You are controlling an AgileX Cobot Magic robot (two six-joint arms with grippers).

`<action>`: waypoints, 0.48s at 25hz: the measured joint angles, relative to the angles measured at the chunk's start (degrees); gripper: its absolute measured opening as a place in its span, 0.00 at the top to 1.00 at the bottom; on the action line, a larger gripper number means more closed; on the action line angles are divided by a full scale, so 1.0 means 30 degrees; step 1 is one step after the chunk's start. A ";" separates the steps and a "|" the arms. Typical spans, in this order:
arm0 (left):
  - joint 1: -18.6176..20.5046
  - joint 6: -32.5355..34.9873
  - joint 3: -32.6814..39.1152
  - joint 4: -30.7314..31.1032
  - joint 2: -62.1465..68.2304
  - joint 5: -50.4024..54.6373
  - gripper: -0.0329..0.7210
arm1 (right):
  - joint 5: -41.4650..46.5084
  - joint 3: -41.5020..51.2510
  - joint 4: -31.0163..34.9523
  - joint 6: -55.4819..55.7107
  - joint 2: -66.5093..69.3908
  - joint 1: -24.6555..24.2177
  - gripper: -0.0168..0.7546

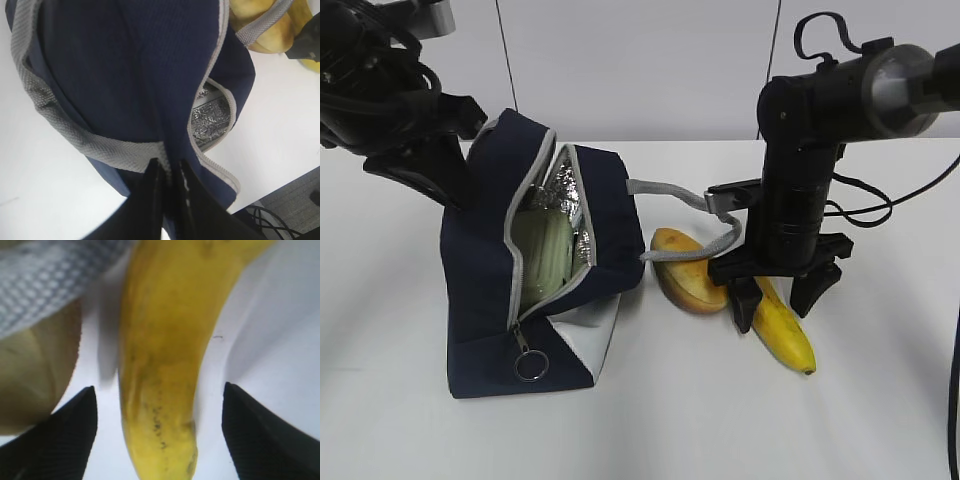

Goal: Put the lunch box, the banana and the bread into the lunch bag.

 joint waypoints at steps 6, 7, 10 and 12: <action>0.0000 0.0000 0.0000 0.0000 0.0000 0.0000 0.94 | 0.0000 0.0000 0.0000 -0.0034 0.0213 0.0000 0.22; 0.0000 0.0000 0.0000 0.0000 0.0000 -0.0034 0.94 | 0.0000 0.0000 0.0000 -0.0034 0.0213 0.0000 0.22; 0.0000 0.0000 0.0000 0.0000 0.0000 -0.0034 0.94 | 0.0072 0.0000 0.0000 -0.0034 0.0289 0.0000 0.27; 0.0000 0.0000 0.0000 0.0000 0.0000 -0.0034 0.94 | 0.0072 0.0000 0.0000 -0.0034 0.0327 0.0000 0.36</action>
